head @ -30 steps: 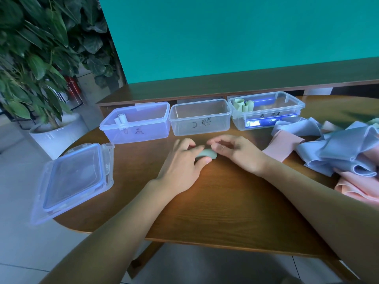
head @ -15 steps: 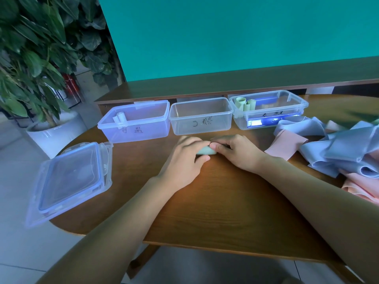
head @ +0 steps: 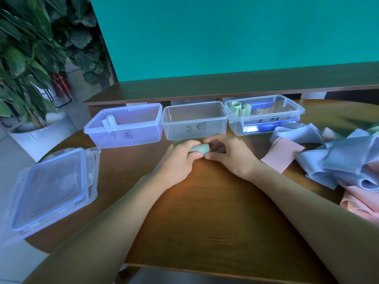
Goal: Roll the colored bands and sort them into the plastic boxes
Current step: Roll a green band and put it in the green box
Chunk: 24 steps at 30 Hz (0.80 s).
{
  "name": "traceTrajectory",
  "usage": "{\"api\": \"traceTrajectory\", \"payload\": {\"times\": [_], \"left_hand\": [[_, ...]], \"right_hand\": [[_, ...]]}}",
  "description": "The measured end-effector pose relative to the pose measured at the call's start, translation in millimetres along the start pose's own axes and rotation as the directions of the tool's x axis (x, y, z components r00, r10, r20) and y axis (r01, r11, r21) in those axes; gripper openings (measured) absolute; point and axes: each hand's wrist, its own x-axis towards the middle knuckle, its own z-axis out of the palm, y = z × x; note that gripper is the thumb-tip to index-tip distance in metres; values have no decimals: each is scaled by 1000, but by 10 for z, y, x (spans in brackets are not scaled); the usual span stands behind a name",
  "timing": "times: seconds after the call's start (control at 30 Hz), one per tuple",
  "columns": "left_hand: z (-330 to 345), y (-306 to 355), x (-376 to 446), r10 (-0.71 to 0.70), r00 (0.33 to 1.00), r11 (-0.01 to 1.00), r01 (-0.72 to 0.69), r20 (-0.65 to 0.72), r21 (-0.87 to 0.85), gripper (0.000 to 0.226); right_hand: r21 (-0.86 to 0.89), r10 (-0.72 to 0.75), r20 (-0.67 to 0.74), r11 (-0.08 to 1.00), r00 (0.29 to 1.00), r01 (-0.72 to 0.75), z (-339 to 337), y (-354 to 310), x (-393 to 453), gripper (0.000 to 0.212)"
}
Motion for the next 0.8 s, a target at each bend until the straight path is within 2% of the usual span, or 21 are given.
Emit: {"api": "traceTrajectory", "payload": {"times": [0.07, 0.17, 0.37, 0.6, 0.8], "left_hand": [[-3, 25, -24, -16, 1000, 999, 15, -23, -46, 31], [5, 105, -70, -58, 997, 976, 46, -50, -214, 28], [17, 389, -84, -40, 994, 909, -4, -97, -418, 22], [302, 927, 239, -145, 924, 801, -100, -353, -590, 27], [727, 1048, 569, -213, 860, 879, -38, -463, -475, 22]], "right_hand": [[66, -19, -43, 998, 999, 22, -9, 6, -15, 33], [160, -33, -103, 986, 994, 50, -36, -29, -96, 25], [127, -54, -130, 989, 990, 70, -379, -159, -269, 18], [-166, -63, -185, 986, 981, 32, -1244, -241, -167, 26], [-387, -16, -243, 919, 970, -81, -1984, 40, 199, 13]]}}
